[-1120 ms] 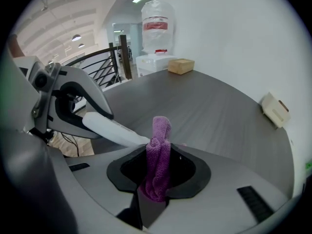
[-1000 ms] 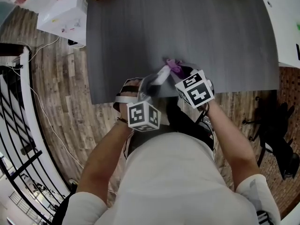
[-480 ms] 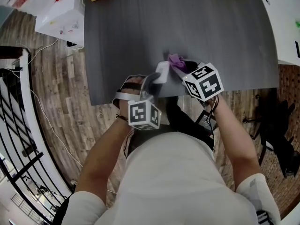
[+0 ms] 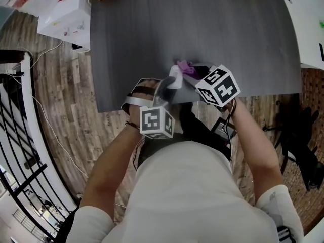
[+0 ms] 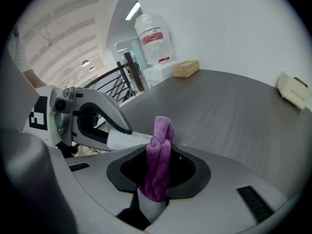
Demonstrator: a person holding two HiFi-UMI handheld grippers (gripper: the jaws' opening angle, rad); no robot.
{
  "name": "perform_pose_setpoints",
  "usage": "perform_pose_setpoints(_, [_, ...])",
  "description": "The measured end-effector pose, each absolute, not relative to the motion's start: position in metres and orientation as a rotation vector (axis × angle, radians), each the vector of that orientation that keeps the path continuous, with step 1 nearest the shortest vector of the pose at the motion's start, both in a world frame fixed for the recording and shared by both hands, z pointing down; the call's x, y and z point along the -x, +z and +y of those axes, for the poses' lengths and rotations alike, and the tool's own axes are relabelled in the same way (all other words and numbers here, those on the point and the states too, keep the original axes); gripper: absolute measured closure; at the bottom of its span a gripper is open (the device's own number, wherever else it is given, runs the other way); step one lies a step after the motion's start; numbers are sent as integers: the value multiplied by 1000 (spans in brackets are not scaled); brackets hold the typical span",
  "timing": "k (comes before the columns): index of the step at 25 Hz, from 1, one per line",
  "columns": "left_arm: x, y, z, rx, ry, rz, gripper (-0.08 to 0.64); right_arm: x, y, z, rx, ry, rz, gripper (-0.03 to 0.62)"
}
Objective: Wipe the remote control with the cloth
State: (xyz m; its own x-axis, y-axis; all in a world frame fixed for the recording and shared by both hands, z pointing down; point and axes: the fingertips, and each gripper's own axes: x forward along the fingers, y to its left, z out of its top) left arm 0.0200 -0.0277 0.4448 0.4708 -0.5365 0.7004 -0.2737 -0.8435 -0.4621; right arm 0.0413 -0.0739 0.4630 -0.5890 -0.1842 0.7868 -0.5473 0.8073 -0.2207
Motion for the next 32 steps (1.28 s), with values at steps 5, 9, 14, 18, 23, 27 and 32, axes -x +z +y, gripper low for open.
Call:
perform_pose_setpoints(5, [-22,446,-27,2414,-1321,659,460,-36,444,-55,-392,479,-2217,489])
perform_pose_setpoints(9, [-22,448,-26,2403,-1338,650,460,-32,430,-41,-323,437,-2239,489])
perform_pose_setpoints(14, [-21,450,-25,2384,-1371,641,460,-28,411,-19,-294,393,-2269,489])
perform_pose_setpoints(18, [-22,456,-19,2359,-1392,632,460,-23,398,8,-198,373,-2303,489])
perform_pose_setpoints(23, [-28,466,-12,2280,-1400,586,459,-45,410,-23,-464,462,-2292,491])
perform_pose_setpoints(27, [-33,482,-1,2210,-1435,497,436,-72,464,-38,-707,660,-2118,489])
perform_pose_setpoints(32, [-39,508,38,2249,-1540,261,386,-68,491,-28,-745,767,-2067,489])
